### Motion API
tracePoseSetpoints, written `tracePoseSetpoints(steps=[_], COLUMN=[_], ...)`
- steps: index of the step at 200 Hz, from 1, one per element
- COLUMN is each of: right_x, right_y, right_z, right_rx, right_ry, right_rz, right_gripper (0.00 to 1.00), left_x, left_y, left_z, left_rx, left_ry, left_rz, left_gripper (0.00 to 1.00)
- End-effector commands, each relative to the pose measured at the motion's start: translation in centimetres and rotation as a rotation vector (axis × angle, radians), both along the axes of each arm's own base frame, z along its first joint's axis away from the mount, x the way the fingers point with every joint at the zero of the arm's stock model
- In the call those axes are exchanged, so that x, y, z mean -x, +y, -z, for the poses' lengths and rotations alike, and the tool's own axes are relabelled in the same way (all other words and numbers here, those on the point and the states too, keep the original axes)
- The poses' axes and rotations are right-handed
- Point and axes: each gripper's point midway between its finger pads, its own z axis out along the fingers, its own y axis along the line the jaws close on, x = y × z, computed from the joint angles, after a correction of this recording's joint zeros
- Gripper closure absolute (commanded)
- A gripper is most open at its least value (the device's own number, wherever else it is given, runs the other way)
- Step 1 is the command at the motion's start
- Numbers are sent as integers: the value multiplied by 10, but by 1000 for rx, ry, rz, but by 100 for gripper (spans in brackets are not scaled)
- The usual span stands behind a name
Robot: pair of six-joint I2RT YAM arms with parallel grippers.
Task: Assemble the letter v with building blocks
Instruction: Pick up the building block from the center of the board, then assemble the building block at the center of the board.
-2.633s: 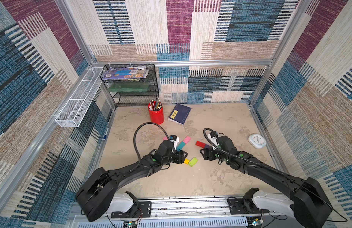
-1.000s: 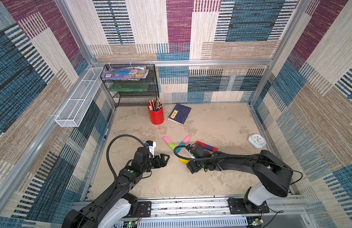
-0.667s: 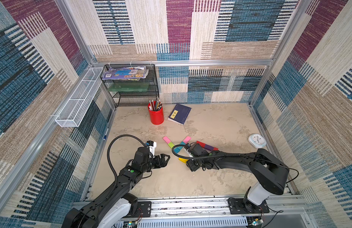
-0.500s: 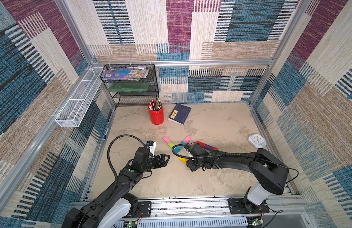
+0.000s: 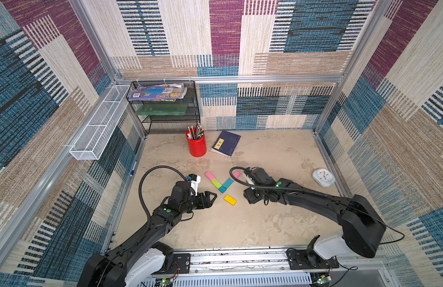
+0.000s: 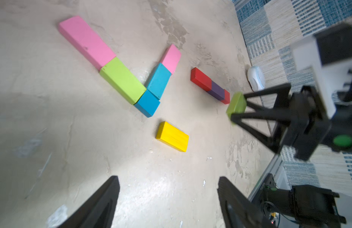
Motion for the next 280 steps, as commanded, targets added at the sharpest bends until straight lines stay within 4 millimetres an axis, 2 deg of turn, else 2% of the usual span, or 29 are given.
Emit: tracePoseSetpoints(steps=[1, 20, 39, 62, 88, 110, 146, 164, 203, 219, 238, 280], right_x=[-26, -50, -66, -74, -74, -74, -68, -65, -62, -59, -59, -66], right_y=[-52, -82, -103, -120, -128, -132, -125, -121, -131, -132, -130, -124], right_z=[-14, -22, -16, -2, 15, 32, 61, 67, 78, 80, 80, 57], right_rx=[105, 153, 231, 306, 332, 361, 374, 371, 411, 415, 405, 309], right_ry=[-30, -24, 18, 82, 139, 170, 253, 257, 281, 291, 292, 239], right_rz=[115, 180, 212, 224, 200, 185, 148, 140, 165, 169, 170, 213], right_gripper=[59, 59, 58, 57, 56, 56, 56, 56, 49, 47, 38, 23], left_x=[-6, -7, -6, -5, -3, 0, 0, -1, -5, -7, -11, -25], left_y=[-29, -60, -93, -123, -141, -148, -151, -151, -152, -152, -156, -164], left_z=[-19, -25, -27, -24, -24, -24, -21, -22, -22, -21, -21, -15], left_rx=[29, 17, 16, 21, 44, 46, 30, 20, 3, -8, -32, -119], left_ry=[-57, -72, -67, -44, -38, -34, -16, -13, -17, -14, -12, -1], left_rz=[92, 182, 275, 338, 363, 383, 388, 386, 383, 380, 389, 413], left_gripper=[19, 20, 21, 23, 23, 23, 23, 23, 23, 23, 23, 24])
